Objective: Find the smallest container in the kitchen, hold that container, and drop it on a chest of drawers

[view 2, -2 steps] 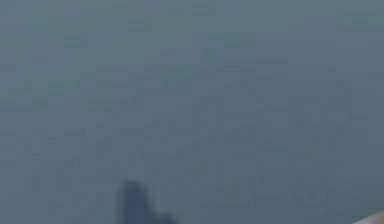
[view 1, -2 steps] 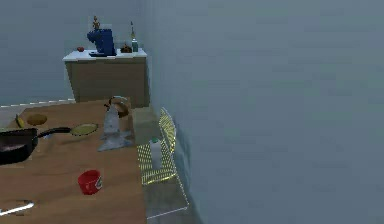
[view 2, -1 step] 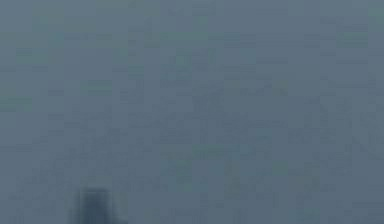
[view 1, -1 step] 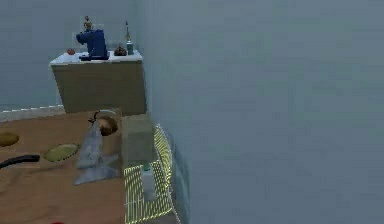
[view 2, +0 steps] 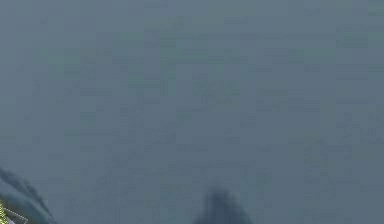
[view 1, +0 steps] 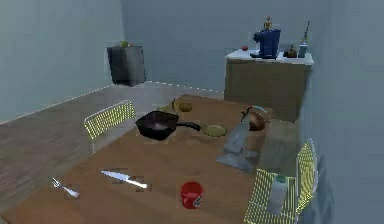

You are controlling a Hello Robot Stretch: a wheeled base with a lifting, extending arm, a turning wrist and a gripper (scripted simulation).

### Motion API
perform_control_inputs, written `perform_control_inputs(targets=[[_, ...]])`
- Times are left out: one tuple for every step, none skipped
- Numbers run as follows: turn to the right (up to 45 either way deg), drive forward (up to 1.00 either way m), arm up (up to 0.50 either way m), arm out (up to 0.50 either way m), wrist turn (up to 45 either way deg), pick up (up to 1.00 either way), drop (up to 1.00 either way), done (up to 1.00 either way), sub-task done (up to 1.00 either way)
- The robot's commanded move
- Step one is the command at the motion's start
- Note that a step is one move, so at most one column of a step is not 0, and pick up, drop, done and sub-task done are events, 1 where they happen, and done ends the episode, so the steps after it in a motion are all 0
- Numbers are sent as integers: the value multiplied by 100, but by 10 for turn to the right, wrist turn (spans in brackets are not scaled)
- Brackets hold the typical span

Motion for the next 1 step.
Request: perform_control_inputs(targets=[[-450,0,0,0,0,0,0,0,0]])
